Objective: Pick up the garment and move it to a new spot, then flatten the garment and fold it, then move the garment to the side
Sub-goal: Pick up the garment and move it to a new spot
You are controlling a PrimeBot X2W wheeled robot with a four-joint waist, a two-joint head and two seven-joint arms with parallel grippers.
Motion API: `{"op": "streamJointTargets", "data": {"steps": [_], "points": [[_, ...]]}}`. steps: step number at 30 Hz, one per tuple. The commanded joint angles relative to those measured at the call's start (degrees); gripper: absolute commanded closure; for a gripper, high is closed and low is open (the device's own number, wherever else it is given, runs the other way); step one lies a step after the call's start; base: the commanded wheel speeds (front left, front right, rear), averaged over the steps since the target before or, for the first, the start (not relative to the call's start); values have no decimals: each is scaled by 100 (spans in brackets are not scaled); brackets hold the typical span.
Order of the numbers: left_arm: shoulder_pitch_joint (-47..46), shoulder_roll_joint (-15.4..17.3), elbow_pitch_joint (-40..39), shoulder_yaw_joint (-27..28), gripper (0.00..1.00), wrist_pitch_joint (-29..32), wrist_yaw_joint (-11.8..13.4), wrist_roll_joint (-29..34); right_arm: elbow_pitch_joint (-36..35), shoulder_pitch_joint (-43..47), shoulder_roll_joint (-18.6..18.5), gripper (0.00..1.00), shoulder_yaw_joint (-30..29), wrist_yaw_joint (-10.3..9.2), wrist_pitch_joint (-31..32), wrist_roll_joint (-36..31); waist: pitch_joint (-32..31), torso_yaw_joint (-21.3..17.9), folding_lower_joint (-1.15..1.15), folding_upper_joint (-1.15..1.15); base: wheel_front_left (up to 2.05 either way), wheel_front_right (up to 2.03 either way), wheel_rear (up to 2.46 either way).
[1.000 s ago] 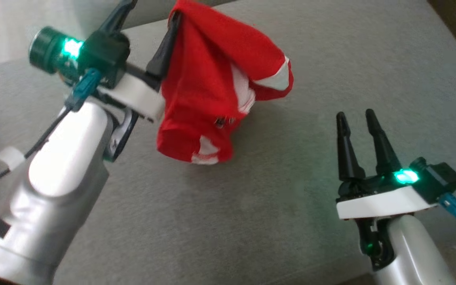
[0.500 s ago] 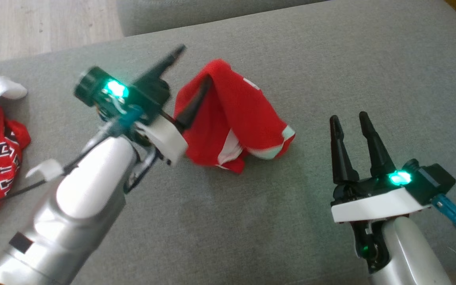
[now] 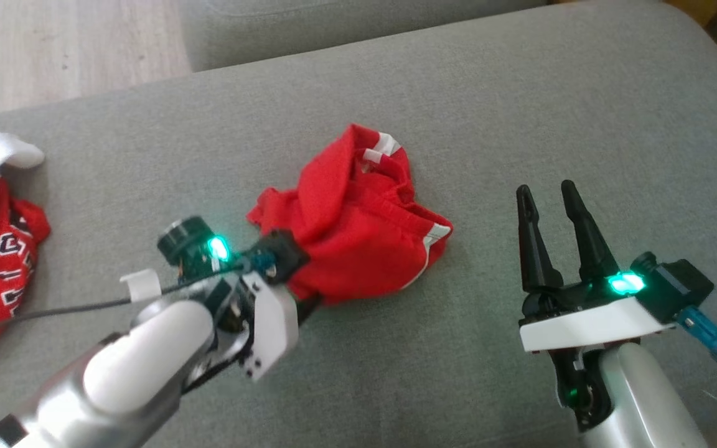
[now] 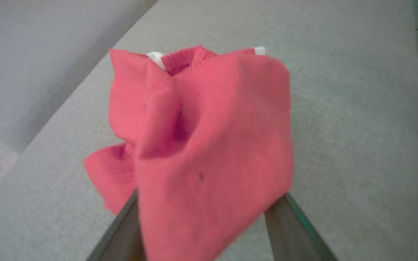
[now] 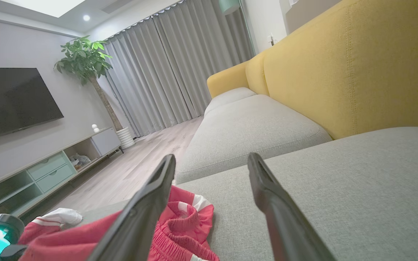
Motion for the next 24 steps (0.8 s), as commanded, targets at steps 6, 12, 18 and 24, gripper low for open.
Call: {"op": "streamJointTargets", "data": {"steps": [6,12,18,24], "points": [[-237,798,-786,-255,0,137,11,-369,-148,12,-18,0,70,-4,-61,0,-150,253,0,0,0,0,0],[-5,1125,-1148,-220,0,12,78,-601,-85,112,-18,0,28,-4,-61,-48,-334,477,0,0,0,0,0],[350,1266,-1386,31,0,-388,581,-696,-50,277,-18,0,-74,-4,-61,-86,-550,759,0,0,0,0,0],[902,1257,-1537,775,0,-1425,1651,-921,-63,433,-18,0,-126,-4,-61,-174,-715,966,0,0,0,0,0]]}}
